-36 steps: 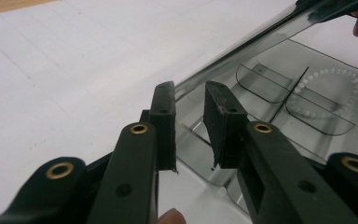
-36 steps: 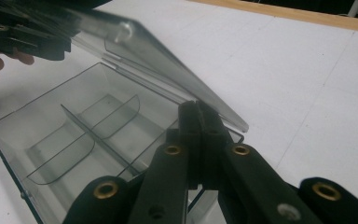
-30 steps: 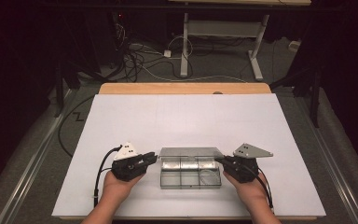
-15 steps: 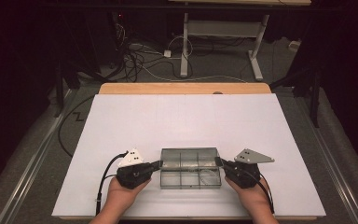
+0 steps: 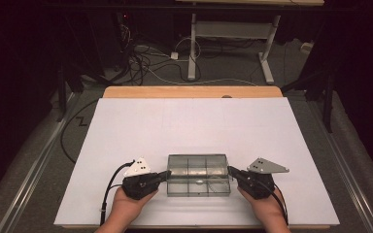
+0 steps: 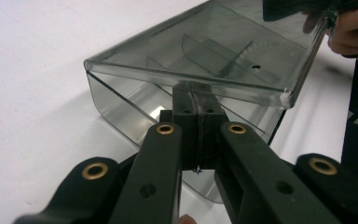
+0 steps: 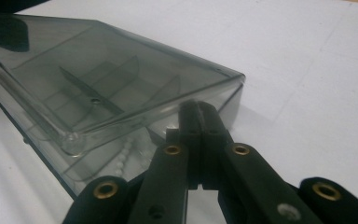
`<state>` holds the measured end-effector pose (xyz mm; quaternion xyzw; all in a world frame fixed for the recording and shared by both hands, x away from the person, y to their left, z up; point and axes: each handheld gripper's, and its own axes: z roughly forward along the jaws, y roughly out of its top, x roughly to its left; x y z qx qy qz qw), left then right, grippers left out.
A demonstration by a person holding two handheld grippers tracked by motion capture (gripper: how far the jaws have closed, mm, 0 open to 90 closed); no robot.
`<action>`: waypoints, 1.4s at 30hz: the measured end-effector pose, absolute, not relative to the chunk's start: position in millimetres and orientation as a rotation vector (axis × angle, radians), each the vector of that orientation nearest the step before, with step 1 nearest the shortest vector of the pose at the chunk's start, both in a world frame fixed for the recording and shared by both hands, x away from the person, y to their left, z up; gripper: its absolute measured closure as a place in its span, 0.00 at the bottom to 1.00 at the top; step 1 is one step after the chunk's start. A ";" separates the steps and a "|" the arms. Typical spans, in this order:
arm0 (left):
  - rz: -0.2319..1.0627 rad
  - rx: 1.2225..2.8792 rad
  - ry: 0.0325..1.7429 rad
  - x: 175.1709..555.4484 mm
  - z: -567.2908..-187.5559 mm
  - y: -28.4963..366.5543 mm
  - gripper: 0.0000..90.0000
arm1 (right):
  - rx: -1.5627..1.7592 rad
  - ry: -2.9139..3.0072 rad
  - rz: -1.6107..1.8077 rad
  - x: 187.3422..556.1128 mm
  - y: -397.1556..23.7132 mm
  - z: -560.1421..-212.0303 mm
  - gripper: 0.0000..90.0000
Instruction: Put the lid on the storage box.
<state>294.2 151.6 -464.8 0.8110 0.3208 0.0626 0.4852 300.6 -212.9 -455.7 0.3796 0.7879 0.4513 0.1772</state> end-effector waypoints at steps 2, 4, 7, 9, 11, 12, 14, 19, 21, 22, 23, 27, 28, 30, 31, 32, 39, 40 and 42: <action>0.154 1.968 0.780 293.1 -467.4 152.3 0.98 | 1.084 2.226 1.264 299.7 -217.3 -456.7 1.00; 0.157 1.968 0.781 292.2 -469.6 153.1 0.97 | 1.101 2.223 1.247 298.6 -222.0 -458.0 1.00; 0.166 1.974 0.781 290.6 -471.7 153.4 0.97 | 1.119 2.220 1.200 297.0 -229.8 -461.3 0.94; 0.171 1.972 0.784 289.3 -471.8 153.6 0.97 | 1.146 2.217 1.166 295.2 -235.0 -465.4 0.87; 0.182 1.973 0.782 288.4 -471.8 153.6 0.98 | 1.173 2.213 1.128 293.9 -239.8 -470.4 0.76; 0.186 1.975 0.781 288.0 -471.8 153.9 0.97 | 1.183 2.216 1.113 293.1 -241.9 -472.7 0.70; 0.194 1.978 0.780 287.0 -471.8 154.7 0.97 | 1.199 2.224 1.090 292.5 -244.9 -477.1 0.56; 0.181 1.974 0.775 287.6 -473.0 157.4 0.97 | 1.208 2.252 1.072 293.8 -247.0 -480.3 0.15; 0.187 1.980 0.783 287.7 -473.7 158.5 0.97 | 1.248 2.257 1.066 296.4 -247.4 -480.9 0.00; 0.187 1.981 0.784 287.7 -474.4 159.4 0.97 | 1.263 2.249 1.049 296.5 -247.8 -481.1 0.00; 0.190 1.987 0.787 287.6 -474.9 160.1 0.97 | 1.272 2.241 1.041 296.1 -248.6 -480.8 0.00; 0.189 1.991 0.801 287.9 -478.5 163.6 0.97 | 1.277 2.216 1.058 294.7 -250.7 -479.7 0.00; 0.197 2.001 0.803 287.8 -479.6 163.5 0.97 | 1.279 2.212 1.063 294.6 -250.8 -480.0 0.00; 0.202 2.004 0.819 288.8 -481.9 164.5 0.97 | 1.278 2.208 1.064 294.3 -250.9 -480.0 0.00; 0.206 2.003 0.826 289.7 -482.3 165.5 0.97 | 1.274 2.208 1.064 294.1 -250.7 -479.8 0.00; 0.217 2.002 0.831 290.5 -482.5 166.6 0.97 | 1.271 2.206 1.064 294.0 -250.4 -479.8 0.00; 0.271 1.993 0.888 297.5 -484.8 180.1 0.97 | 1.257 2.190 1.082 293.2 -250.7 -479.3 0.00; 0.288 1.998 0.897 298.6 -485.3 182.3 0.94 | 1.257 2.189 1.084 292.8 -250.9 -478.9 0.00; 0.347 2.022 0.906 300.4 -486.7 185.4 0.89 | 1.247 2.180 1.085 292.8 -251.2 -479.2 0.00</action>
